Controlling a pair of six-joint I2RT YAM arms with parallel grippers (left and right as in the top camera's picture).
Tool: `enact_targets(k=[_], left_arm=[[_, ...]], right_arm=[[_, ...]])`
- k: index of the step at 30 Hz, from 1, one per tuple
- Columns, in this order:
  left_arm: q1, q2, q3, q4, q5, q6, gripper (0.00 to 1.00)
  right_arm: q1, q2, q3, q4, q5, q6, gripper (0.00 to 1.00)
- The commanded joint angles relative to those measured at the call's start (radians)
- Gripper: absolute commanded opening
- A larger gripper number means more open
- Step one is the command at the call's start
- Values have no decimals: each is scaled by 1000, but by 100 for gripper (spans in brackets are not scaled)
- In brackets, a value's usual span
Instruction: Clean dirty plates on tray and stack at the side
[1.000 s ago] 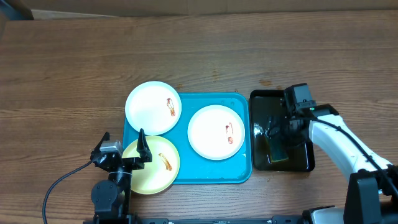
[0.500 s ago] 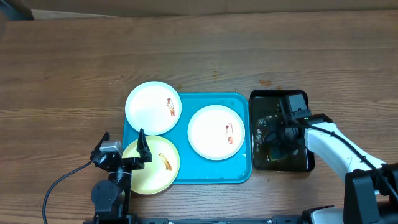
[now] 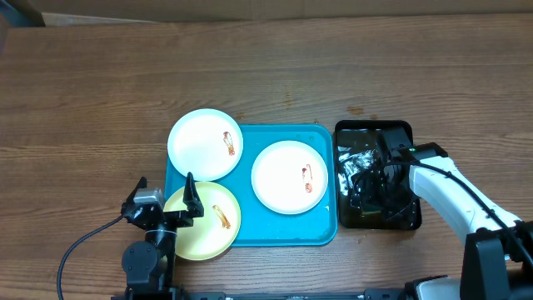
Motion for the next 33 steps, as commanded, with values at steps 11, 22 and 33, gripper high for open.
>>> enact_targets(k=[11, 22, 33], left_arm=[[-5, -9, -3, 0, 1, 19, 100], [-3, -9, -3, 93, -143, 37, 100], [-2, 165, 387, -349, 280, 21, 100]], right_arm=[[5, 5, -15, 59, -21, 8, 83], [-5, 5, 149, -48, -21, -41, 100], [-5, 5, 251, -112, -31, -105, 100]])
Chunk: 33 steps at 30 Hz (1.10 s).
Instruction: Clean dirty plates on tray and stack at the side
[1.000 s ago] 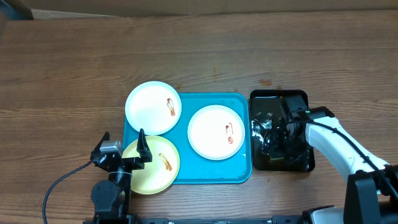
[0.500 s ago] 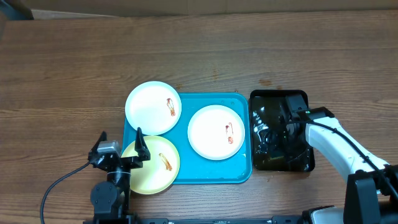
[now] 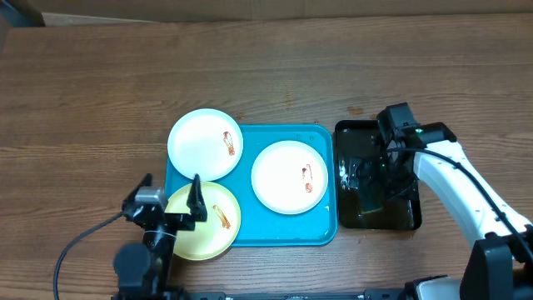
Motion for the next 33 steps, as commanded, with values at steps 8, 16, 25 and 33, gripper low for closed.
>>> enact_targets(k=[8, 16, 25, 33], left_arm=[[-2, 642, 797, -782, 384, 23, 100], [-8, 935, 925, -754, 446, -55, 100], [-186, 1196, 891, -801, 299, -74, 65], [-351, 1389, 889, -737, 85, -139, 72]], right_arm=[[-2, 3, 25, -37, -14, -20, 100], [-2, 3, -16, -3, -13, -16, 100], [-2, 3, -86, 116, -13, 60, 67], [-2, 3, -148, 196, -12, 78, 72]])
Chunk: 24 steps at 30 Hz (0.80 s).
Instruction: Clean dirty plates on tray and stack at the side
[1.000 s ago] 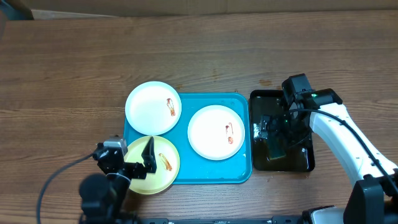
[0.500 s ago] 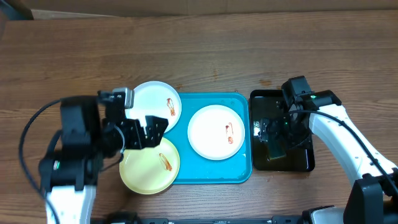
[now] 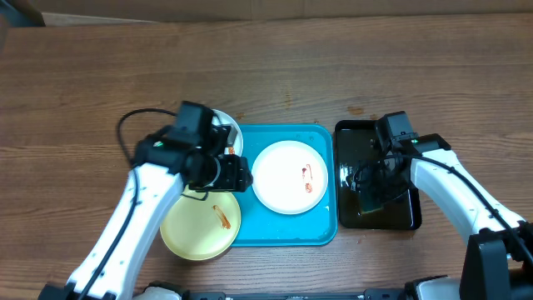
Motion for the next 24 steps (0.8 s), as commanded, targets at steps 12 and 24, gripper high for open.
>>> enact_targets(k=[12, 24], left_arm=[[-78, 273, -10, 127, -35, -69, 68], [-149, 375, -10, 243, -179, -104, 63]], right_arm=[[-2, 0, -21, 6, 3, 21, 77], [-2, 0, -111, 91, 3, 31, 67]])
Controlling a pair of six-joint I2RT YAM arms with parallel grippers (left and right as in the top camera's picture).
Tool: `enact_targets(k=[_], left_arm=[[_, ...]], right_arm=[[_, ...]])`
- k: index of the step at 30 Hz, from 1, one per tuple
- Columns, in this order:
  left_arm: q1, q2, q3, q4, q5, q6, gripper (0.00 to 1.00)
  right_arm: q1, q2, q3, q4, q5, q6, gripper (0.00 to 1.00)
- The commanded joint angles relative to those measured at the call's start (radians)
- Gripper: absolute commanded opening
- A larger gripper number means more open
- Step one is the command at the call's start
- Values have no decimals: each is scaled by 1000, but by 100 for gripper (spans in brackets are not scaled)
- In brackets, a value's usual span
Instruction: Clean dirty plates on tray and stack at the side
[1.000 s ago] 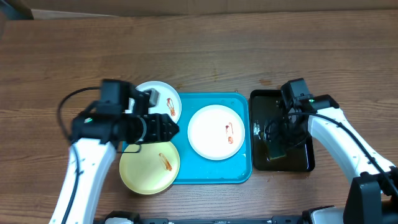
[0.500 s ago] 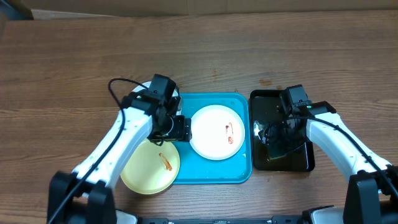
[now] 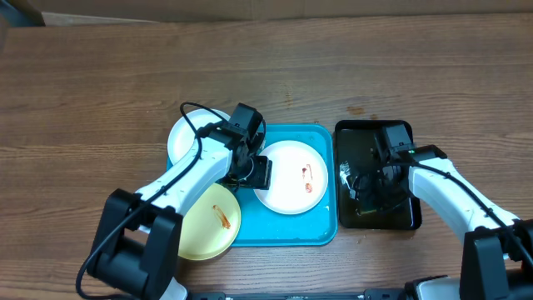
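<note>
A blue tray [image 3: 283, 229] carries a white plate [image 3: 287, 187] with red smears at its middle. A second white plate [image 3: 181, 146] overhangs the tray's back left corner. A yellow plate [image 3: 215, 229] with an orange smear sits at its front left. My left gripper [image 3: 260, 173] is at the left rim of the middle white plate, and its arm crosses the other two plates. My right gripper [image 3: 364, 185] is down inside the black bin [image 3: 354, 133], among dark and silvery crumpled stuff. The overhead view does not show how either gripper's jaws stand.
The black bin stands right beside the tray's right edge. Brown wooden table [image 3: 100, 75] stretches to the back and left of the tray. A black cable loops off the left arm over the back-left plate.
My left gripper has moved right, from over the tray's left part to the left rim of the middle white plate. The right gripper stays in the bin, shifted slightly.
At first my left arm rested low by the yellow plate, fingers open, and the right gripper was in the black bin. The left arm then stood over the back-left plate, and now it is at the middle plate. The right gripper stayed in the bin throughout.
</note>
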Motion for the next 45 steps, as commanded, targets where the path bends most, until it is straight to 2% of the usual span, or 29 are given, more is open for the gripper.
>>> enact_targets(k=[1, 6, 9, 10, 11, 12, 13, 15, 17, 19, 20, 21, 24, 25, 27, 28, 32, 34, 38, 39, 40, 42, 43, 44, 45], left_arm=[[-2, 36, -8, 24, -52, -29, 63], [-5, 84, -8, 34, -52, -29, 61], [-6, 100, -8, 35, -61, -27, 52], [-5, 102, -8, 36, -60, -28, 47], [-4, 102, -8, 39, -60, -29, 42], [-4, 102, -8, 42, -59, -29, 38], [-4, 102, -8, 44, -58, -29, 34], [-4, 102, -8, 45, -58, -30, 21], [-5, 102, -8, 46, -58, -29, 15], [-5, 102, -8, 48, -58, -29, 13], [-5, 102, -8, 49, -58, -29, 13], [-5, 102, -8, 49, -58, -29, 13], [-5, 102, -8, 49, -59, -29, 15], [-5, 102, -8, 49, -59, -29, 15], [-5, 102, -8, 49, -58, -29, 16], [-5, 102, -8, 49, -59, -29, 17], [-5, 102, -8, 49, -58, -29, 18], [-5, 102, -8, 50, -58, -29, 18], [-5, 102, -8, 50, -58, -29, 18], [-5, 102, -8, 50, -58, -29, 18], [-5, 102, -8, 49, -58, -29, 18], [-5, 102, -8, 48, -58, -29, 18], [-5, 102, -8, 48, -58, -29, 18], [-5, 102, -8, 48, -58, -29, 18], [-5, 102, -8, 48, -58, -29, 18]], right_arm=[[-2, 0, -11, 12, 2, 6, 63], [-2, 0, -11, 12, 2, 6, 50], [-2, 0, -11, 8, 2, 6, 49], [-2, 0, -11, 6, 2, 6, 50], [-2, 0, -11, 3, 1, 6, 64], [-2, 0, -11, -2, 1, 6, 69], [-2, 0, -11, -8, 1, 6, 71], [-2, 0, -11, -16, 2, 2, 69], [-2, 0, -11, -16, 2, 2, 58], [-2, 0, -11, -13, 2, 2, 30], [-2, 0, -11, -10, 2, 2, 23], [-2, 0, -11, -8, 2, 2, 17], [-2, 0, -11, 3, 2, 2, 14], [-2, 0, -11, 6, 2, 3, 14], [-2, 0, -11, 6, 2, 2, 56], [-2, 0, -11, 6, 3, 2, 65], [-2, 0, -11, 33, 29, 2, 68], [-2, 0, -11, 77, 29, 2, 72], [-2, 0, -11, 149, 29, 2, 71], [-2, 0, -11, 164, 29, 3, 68], [-2, 0, -11, 171, 28, 3, 60], [-2, 0, -11, 173, 29, 3, 31], [-2, 0, -11, 168, 29, 3, 21], [-2, 0, -11, 164, 31, 3, 11], [-2, 0, -11, 163, 34, 3, 8]])
